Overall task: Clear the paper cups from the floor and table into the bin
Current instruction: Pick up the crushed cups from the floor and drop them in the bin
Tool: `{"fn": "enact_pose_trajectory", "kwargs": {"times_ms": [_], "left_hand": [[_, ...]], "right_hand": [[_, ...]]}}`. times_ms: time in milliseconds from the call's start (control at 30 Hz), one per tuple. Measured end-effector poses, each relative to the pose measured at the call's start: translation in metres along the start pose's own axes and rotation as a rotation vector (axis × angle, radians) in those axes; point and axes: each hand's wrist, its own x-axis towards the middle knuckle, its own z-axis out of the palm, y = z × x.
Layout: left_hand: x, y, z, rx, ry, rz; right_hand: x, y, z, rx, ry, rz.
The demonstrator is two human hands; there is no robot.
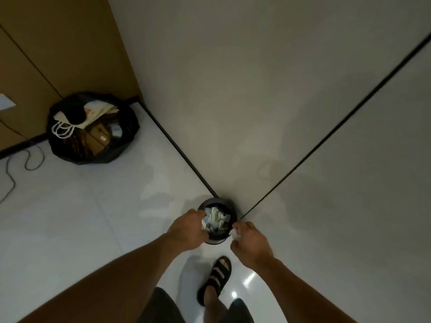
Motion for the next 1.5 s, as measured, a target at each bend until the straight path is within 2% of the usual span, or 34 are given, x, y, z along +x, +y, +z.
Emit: {"fn": "enact_pose_trajectory", "kwargs": {"times_ms": [200,433,600,733,867,1000,1300,1500], "left_hand": [[0.137,-0.039,0.057,0.020,-0.113,-0.011],[0.297,-0.102,0.164,0.122,-0.191,0.013],[0.360,-0.141,0.223,0.148,-0.239,0.004],[0.366,-0.154,0.244,0.169,-0.375,0.038],[0.341,-0.154,0.227,0.136,-0.389,0.005],[0.304,-0.137,0.173,0.168,-0.308,0.018],[0.184,-0.033,0.021,0.270,-0.100,0.129],[0.108,0.026,-0.040,0.294,-0.119,0.251]], "right_hand": [[0.121,0.053,0.053,0.036,-0.083,0.090],[0.265,0.125,0.187,0.078,-0.128,0.187],[0.319,0.155,0.267,0.101,-0.143,0.267],[0.321,0.158,0.288,0.151,-0.143,0.276],[0.288,0.145,0.268,0.191,-0.149,0.289],[0.255,0.123,0.211,0.162,-0.138,0.290],[0.143,0.054,0.052,0.121,-0.043,0.242],[0.045,0.016,0.001,0.127,0.140,0.306]]}}
